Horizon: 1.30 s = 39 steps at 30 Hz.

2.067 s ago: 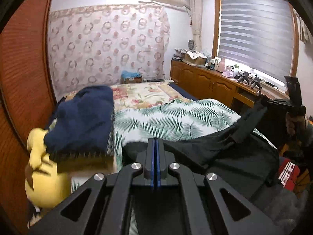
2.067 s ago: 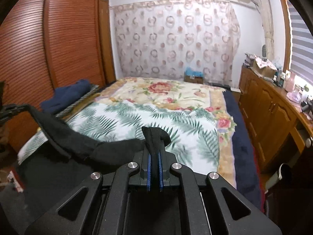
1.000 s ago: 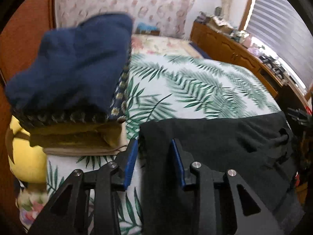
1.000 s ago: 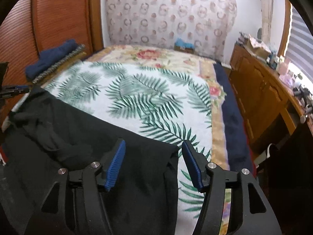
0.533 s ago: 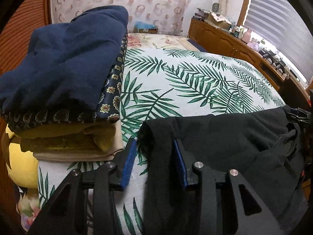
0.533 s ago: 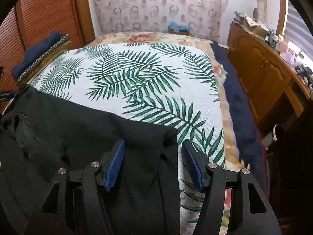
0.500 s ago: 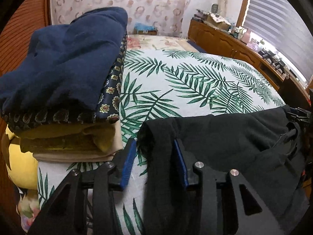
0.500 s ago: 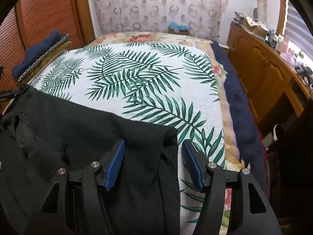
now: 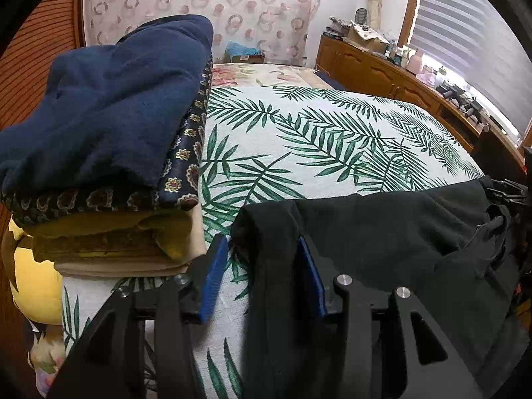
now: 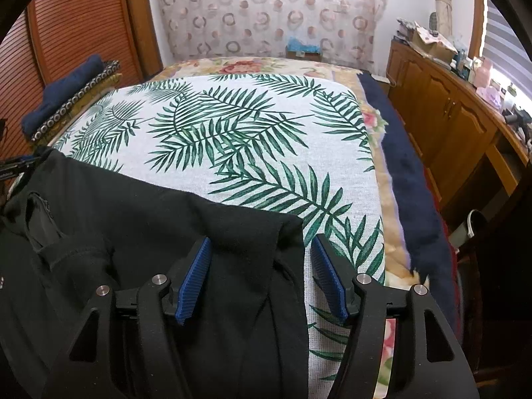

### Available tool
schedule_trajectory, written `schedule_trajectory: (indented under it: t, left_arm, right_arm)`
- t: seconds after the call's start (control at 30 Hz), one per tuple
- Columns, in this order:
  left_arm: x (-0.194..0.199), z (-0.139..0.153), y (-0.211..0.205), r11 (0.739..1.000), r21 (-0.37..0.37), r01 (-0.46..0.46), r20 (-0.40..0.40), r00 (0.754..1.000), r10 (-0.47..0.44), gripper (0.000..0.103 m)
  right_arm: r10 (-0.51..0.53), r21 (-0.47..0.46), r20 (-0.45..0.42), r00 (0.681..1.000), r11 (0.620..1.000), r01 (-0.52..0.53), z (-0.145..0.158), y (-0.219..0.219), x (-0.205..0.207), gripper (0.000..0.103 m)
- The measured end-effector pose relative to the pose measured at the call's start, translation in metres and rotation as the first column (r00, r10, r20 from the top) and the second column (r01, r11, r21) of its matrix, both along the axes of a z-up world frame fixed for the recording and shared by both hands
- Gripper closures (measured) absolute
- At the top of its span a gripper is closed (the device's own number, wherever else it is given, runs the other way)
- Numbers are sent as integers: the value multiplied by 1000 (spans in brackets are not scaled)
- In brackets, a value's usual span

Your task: Fold small clothes

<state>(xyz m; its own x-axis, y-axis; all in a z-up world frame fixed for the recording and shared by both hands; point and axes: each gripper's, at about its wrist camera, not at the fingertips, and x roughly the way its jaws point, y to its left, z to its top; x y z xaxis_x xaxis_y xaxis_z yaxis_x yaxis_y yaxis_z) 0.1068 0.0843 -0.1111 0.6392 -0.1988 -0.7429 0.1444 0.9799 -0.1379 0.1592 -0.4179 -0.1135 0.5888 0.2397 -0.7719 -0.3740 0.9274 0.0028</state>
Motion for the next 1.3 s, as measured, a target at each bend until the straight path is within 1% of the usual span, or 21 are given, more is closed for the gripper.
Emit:
schedule_trajectory:
  t: [0.03,0.07,0.1,0.13,0.17,0.2,0.23,0.27,0.3,0.33,0.37,0.43,0.47,0.53,0.6,0.67,0.77,0.93,1.1,1.2,1.3]
  left_arm:
    - [0,0,0,1000,0,0,1,1000,0,60]
    - [0,0,1,1000,-8,2,2,1000,-2,63]
    - [0,1,2,999,-36,15,5,1000,-15,80]
    - [-1,2,2,998,-56,20,14,1000,-19,85]
    - [-3,5,2,998,-65,20,28,999,-18,89]
    - [-4,6,1,997,-67,25,38,999,-22,94]
    - [-7,10,-1,997,-68,31,51,998,-28,95]
    - [-11,15,-3,996,-74,40,69,997,-35,96]
    - [-16,24,-4,995,-90,46,94,995,-37,96]
    - [-23,36,-4,992,-114,52,123,992,-38,96]
    - [-28,45,-4,989,-132,60,144,989,-41,97]
    - [-44,73,-6,981,-171,91,215,975,-53,97]
    - [-53,88,-7,975,-185,124,255,964,-74,97]
    - [-71,114,-5,969,-205,135,324,944,-62,97]
    - [-89,140,-4,965,-212,156,391,918,-62,97]
    - [-106,167,-2,968,-198,157,451,891,-52,97]
    - [-124,206,4,967,-172,186,531,845,-68,97]
    - [-147,259,30,971,-166,171,632,775,-28,97]
    - [-168,292,46,977,-148,153,699,715,-6,97]
    - [-175,306,52,979,-143,145,724,689,4,97]
    - [-175,313,59,981,-142,130,735,678,16,97]
  right_arm:
    - [0,-1,1,1000,1000,0,0,0,0,39]
    - [-1,-1,1,1000,1000,1,0,0,0,39]
    - [-1,-1,1,1000,1000,1,0,0,0,39]
    - [0,-3,2,1000,1000,0,0,0,0,39]
    - [5,-5,3,1000,1000,-5,1,1,0,46]
    - [25,5,3,1000,1000,-25,2,1,-1,60]
    - [46,19,1,999,999,-46,3,2,-3,75]
    - [55,27,-4,998,998,-55,3,3,-3,79]
    - [65,34,-9,998,997,-64,4,4,-4,91]
    - [80,46,-13,997,996,-79,6,6,-6,94]
    - [93,75,-10,996,993,-92,9,7,-9,94]
    - [87,197,8,996,977,-87,28,-1,-16,95]
    - [84,218,32,996,972,-88,39,-4,-21,95]
    - [103,244,110,989,962,-127,72,-5,-38,95]
    - [126,235,171,977,958,-165,103,-1,-55,95]
    - [131,219,231,964,959,-182,135,3,-71,95]
    - [140,218,307,941,952,-213,175,9,-88,95]
    - [158,212,439,884,939,-272,241,10,-115,95]
    - [153,192,539,828,935,-297,297,12,-140,95]
    - [162,165,586,794,936,-312,325,17,-157,95]
    - [175,127,630,756,938,-323,353,26,-173,95]
